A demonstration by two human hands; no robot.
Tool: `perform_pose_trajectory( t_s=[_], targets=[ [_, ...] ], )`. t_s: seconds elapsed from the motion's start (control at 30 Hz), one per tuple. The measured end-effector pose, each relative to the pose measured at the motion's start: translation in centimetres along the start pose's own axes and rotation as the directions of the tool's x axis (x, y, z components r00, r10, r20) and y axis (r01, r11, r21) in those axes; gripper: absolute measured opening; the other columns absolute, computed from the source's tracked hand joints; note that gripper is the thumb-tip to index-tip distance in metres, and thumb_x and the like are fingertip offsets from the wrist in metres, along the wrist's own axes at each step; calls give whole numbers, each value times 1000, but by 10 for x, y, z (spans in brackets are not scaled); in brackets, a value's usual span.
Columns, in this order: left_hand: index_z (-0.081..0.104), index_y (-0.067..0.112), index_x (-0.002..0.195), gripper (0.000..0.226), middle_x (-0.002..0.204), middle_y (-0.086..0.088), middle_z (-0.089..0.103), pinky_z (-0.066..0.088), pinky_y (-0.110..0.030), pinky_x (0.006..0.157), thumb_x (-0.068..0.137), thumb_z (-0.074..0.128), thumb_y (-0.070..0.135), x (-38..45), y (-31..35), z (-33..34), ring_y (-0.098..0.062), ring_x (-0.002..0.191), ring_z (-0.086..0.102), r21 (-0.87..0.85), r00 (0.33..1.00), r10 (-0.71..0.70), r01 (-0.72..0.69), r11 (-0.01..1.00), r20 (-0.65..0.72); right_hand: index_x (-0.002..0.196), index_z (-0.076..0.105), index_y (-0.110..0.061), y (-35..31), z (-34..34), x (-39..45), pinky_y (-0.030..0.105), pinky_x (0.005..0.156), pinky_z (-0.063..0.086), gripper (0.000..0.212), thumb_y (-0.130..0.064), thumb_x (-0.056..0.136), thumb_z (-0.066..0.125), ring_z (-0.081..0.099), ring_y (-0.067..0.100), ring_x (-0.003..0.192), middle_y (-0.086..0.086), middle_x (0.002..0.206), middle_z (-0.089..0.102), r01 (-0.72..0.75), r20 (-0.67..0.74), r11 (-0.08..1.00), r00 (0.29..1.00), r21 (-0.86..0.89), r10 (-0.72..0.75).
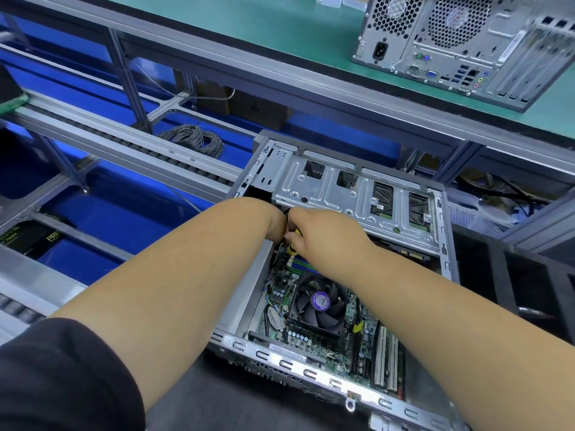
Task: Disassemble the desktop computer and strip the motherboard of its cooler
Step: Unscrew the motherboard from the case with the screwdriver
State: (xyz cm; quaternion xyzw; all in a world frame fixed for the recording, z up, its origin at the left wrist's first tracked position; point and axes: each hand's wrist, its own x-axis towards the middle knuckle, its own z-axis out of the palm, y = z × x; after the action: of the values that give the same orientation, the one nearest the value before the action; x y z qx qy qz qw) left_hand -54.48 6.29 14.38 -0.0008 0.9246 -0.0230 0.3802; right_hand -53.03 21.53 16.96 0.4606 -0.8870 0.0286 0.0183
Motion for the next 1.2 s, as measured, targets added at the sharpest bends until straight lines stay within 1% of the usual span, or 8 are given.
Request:
perform_pose_trajectory(
  t_s=[0.1,0.3,0.47,0.6,0.67,0.8,1.0,1.2],
  targets=[
    [63,9,122,29,125,-11,59,44,-38,100,95,55,17,0,1,-1,-22,94,49,-7,1000,11,-11,1000,10,107,46,-16,-2,-1,-4,32,57,28,22,-27,89,50,48,27,79,4,103,52,25,18,987,999,158,-29],
    [62,5,117,28,117,-14,60,44,-45,102,97,51,20,0,-2,0,-26,96,54,-21,1000,11,-11,1000,-18,104,46,-16,-7,6,-9,31,50,21,39,-53,99,34,55,29,68,0,83,57,16,-71,982,997,-188,-30],
    [67,9,112,24,112,-11,62,46,-43,100,93,57,19,1,0,1,-23,91,51,-59,1000,3,-3,998,-12,108,46,-15,-6,-2,-9,36,63,40,27,-30,88,54,54,30,87,4,103,52,-6,20,983,1000,183,2],
    [56,13,79,16,88,-7,56,48,-39,93,94,54,19,2,-2,1,-24,82,49,-56,999,-37,36,998,-22,103,46,-17,-14,5,-17,32,54,27,38,-53,96,38,55,27,72,-1,81,49,11,-68,993,998,-118,-19],
    [53,13,74,22,79,-6,52,45,-35,86,95,52,18,2,-2,1,-24,80,46,-46,999,-38,37,998,-24,104,46,-17,-14,6,-15,31,55,28,35,-51,98,40,55,27,72,-3,79,45,6,-56,995,998,-104,-12],
    [66,8,108,21,100,-8,59,46,-37,92,94,55,18,2,1,2,-24,90,52,-42,1000,-12,11,999,-20,104,50,-16,-7,-1,-10,34,64,35,22,-27,87,60,51,25,86,-2,96,46,-59,33,958,998,279,52],
    [54,13,75,18,84,-7,54,47,-41,93,93,54,18,2,-4,1,-24,82,50,-43,1000,-29,29,999,-2,89,39,-22,-8,5,-15,32,54,28,32,-54,94,44,42,23,66,-7,70,37,-34,-59,999,998,19,35],
    [64,12,97,12,96,-8,55,46,-39,93,92,54,16,5,0,2,-25,87,51,-22,1000,0,0,1000,-30,106,51,-15,-8,2,-11,33,64,33,24,-24,85,56,48,26,87,2,99,50,-57,-7,964,998,259,61]
  ],
)
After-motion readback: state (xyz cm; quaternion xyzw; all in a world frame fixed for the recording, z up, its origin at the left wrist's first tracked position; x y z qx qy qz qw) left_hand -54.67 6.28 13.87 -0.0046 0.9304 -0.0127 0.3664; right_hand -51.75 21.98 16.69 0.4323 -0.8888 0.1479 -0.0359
